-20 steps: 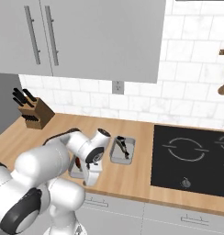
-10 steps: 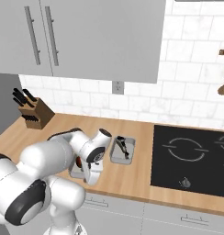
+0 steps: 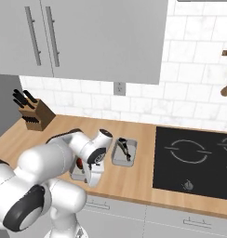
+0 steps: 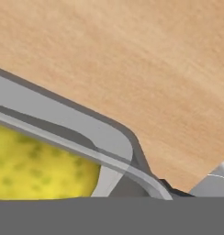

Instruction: Take the meat container that has the fish and place it on the second highest rack of the freezer. Then take the vegetable container that has the bell pepper and cucumber and place it on the highest rack of the freezer.

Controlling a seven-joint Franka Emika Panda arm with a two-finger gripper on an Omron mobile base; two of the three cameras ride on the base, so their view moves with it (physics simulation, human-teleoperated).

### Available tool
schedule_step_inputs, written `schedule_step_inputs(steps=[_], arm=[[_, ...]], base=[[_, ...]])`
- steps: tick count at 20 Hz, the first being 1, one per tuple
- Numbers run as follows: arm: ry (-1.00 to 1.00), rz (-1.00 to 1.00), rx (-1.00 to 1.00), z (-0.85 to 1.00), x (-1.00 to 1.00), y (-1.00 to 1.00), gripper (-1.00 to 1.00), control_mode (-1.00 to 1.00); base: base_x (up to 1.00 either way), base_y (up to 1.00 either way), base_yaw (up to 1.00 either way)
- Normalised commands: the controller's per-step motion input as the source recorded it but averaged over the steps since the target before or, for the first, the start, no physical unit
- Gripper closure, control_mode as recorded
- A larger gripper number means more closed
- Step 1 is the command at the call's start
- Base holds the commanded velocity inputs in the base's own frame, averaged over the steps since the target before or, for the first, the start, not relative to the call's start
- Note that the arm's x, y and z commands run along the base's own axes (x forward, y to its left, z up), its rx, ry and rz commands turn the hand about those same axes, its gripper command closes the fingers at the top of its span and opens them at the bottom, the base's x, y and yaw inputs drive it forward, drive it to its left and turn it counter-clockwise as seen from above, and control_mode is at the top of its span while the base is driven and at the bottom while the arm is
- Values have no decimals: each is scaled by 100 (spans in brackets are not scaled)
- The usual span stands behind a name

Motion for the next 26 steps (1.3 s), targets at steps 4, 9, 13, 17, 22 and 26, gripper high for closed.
schedule_step_inputs(steps=[4, 9, 13, 17, 22, 26], arm=[[-2, -3, 0, 2, 0, -6, 100, -100], [-11, -9, 3, 20, -4, -32, 100, -100], [-19, -14, 2, 43, -9, -15, 100, -100], [-10, -12, -3, 71, -41, 0, 100, -100], [-2, -10, -4, 90, -43, 0, 100, -100], [0, -2, -1, 100, -53, 9, 100, -100]], base=[[0, 0, 0], [0, 0, 0], [0, 0, 0], [0, 0, 0], [0, 0, 0], [0, 0, 0]])
